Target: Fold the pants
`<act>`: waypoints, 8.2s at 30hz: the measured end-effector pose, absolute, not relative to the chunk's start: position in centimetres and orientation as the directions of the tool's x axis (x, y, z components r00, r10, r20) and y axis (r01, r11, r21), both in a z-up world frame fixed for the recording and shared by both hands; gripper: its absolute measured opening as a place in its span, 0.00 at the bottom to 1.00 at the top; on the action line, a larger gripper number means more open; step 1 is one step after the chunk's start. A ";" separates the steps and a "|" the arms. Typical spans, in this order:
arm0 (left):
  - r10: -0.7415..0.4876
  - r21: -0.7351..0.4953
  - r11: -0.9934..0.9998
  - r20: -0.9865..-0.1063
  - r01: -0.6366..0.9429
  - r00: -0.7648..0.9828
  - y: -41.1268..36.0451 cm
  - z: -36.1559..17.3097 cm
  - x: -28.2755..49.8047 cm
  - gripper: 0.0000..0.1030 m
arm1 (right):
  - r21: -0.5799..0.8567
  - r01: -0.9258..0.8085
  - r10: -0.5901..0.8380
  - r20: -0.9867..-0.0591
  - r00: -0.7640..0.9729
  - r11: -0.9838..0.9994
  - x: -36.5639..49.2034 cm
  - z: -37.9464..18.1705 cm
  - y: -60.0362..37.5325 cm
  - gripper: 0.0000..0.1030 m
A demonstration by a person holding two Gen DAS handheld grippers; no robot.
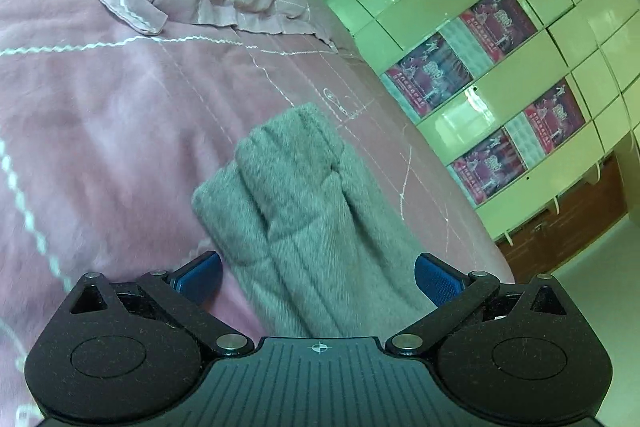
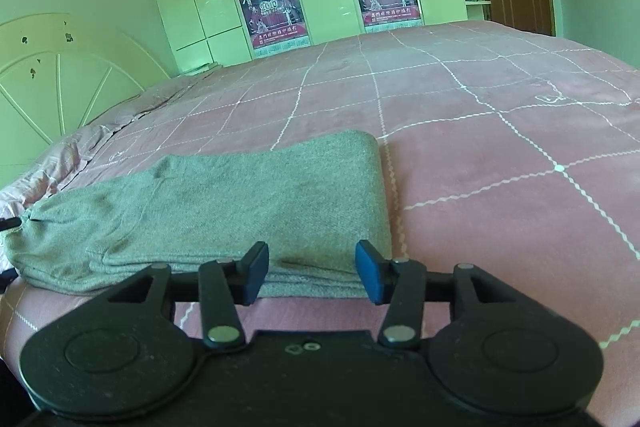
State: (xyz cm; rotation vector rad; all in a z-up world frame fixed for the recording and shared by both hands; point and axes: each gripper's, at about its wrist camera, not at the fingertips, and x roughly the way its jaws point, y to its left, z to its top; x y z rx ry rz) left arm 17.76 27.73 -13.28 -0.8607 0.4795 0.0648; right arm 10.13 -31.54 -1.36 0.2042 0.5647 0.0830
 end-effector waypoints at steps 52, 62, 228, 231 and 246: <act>-0.394 -0.093 0.915 -0.410 0.392 0.822 -12.0 0.1 14.2 0.90 | 0.672 0.197 0.059 -0.338 0.939 0.714 8.0 -2.0 -46.6 0.58; -0.291 -0.172 0.956 -0.454 0.238 0.842 -4.1 -2.0 12.2 0.90 | 0.664 0.050 0.245 -0.344 0.906 0.746 10.9 -0.9 -41.1 0.56; -0.321 -0.436 0.897 -0.541 0.067 0.777 11.7 -5.4 27.2 1.00 | 0.538 0.098 0.195 -0.462 0.865 0.837 21.6 -0.2 -45.2 0.94; -0.241 -0.411 0.912 -0.546 -0.005 0.803 12.4 -4.9 22.5 1.00 | 0.501 0.088 0.206 -0.502 0.840 0.861 18.3 -0.3 -44.2 0.95; -0.179 -0.270 0.960 -0.372 0.078 0.911 9.1 0.5 6.6 1.00 | 0.342 -0.069 0.218 -0.419 0.881 0.937 5.4 4.4 -36.1 0.94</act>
